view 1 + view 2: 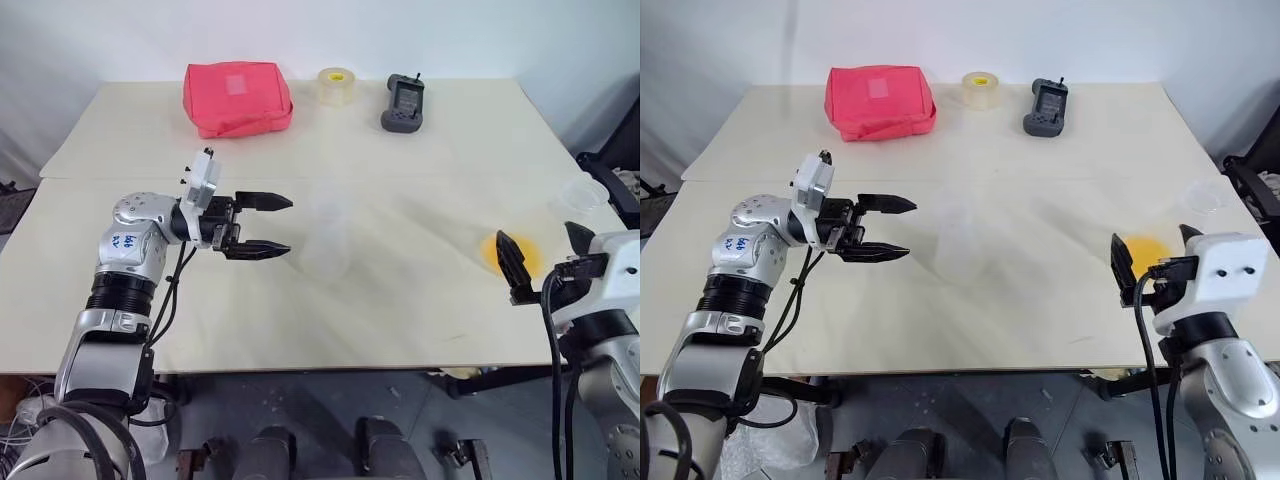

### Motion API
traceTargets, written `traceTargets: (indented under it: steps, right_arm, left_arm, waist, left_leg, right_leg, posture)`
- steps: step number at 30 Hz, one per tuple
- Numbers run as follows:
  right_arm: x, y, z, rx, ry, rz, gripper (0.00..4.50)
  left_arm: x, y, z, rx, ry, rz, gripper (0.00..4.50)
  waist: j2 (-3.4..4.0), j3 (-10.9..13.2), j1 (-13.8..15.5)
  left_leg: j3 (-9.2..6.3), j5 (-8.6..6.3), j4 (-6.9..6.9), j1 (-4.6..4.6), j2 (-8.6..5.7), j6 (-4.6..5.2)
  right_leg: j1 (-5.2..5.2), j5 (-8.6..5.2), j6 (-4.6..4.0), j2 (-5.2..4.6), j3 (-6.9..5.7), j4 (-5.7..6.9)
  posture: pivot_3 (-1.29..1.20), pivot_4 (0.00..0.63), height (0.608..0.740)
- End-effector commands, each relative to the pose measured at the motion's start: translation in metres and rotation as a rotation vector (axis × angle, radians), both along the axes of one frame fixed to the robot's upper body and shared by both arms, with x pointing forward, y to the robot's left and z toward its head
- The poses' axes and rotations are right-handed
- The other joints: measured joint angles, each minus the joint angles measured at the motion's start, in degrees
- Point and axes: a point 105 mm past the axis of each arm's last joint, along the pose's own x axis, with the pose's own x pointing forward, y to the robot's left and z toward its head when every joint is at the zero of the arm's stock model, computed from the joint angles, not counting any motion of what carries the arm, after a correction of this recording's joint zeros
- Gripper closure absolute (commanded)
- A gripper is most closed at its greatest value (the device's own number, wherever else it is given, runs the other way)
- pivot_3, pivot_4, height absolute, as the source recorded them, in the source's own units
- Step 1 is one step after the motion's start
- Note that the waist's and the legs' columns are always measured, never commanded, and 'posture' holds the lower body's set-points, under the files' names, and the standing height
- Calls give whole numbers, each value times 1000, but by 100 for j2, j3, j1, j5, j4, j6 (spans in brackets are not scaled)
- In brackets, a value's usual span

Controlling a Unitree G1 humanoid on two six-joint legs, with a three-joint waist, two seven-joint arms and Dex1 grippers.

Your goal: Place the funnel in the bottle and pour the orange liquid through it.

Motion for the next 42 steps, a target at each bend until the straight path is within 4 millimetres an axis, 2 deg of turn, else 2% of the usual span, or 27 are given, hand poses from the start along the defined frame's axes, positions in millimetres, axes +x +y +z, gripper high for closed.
traceTargets:
  steps: [1,4,8,12,15,20,28,37,42]
  right_arm:
    - [-14,-9,4,2,-22,-105,0]
    - [-19,-24,-7,29,-2,-191,0]
    - [-17,-34,-8,39,-18,-212,0]
    - [-10,-39,-7,55,-27,-188,0]
    - [-2,-39,-4,61,-34,-134,0]
    - [14,-53,-2,52,-36,-143,0]
    - [44,-68,-1,52,-51,-129,0]
    - [72,-76,0,62,-67,-84,0]
    - [87,-75,6,65,-99,-47,0]
  left_arm:
    - [4,3,-5,-12,-33,37,10]
    - [15,2,-1,-88,-47,116,10]
    - [13,5,0,-105,-37,137,10]
    - [11,17,1,-92,-43,192,10]
    - [7,28,8,-96,-62,233,10]
    - [1,41,8,-83,-52,254,10]
    - [-14,39,5,-55,8,196,10]
    - [-16,38,8,-48,13,200,10]
    - [-16,41,10,-41,12,210,10]
  waist:
    - [0,0,-13]
    - [0,0,-16]
    - [0,0,-42]
    - [1,0,-60]
    - [1,0,-50]
    - [1,0,-30]
    - [2,0,-36]
    - [5,1,-40]
    - [7,2,-45]
  left_leg:
    - [1,0,-1,0,0,0]
    - [6,0,-1,1,-15,1]
    - [11,-1,-1,5,-18,2]
    - [14,-1,-6,12,4,2]
    - [14,-1,-5,12,6,1]
    - [15,0,-5,13,5,1]
    - [16,0,-6,13,6,1]
    - [16,0,-6,14,8,0]
    - [17,1,-6,13,8,-1]
  right_leg:
    - [0,0,0,0,0,0]
    - [0,0,0,1,2,2]
    - [-2,0,0,3,11,4]
    - [-2,0,0,6,15,8]
    - [-2,0,0,7,16,7]
    - [-1,0,0,5,17,6]
    - [0,0,-1,5,16,5]
    - [-1,-1,-2,5,16,4]
    - [-2,-1,-2,4,16,3]
  posture:
    - [0,150,740]
    - [0,150,740]
    - [0,150,740]
    - [0,150,740]
    - [0,150,740]
    - [0,150,740]
    - [0,150,740]
    - [0,150,740]
    - [0,150,740]
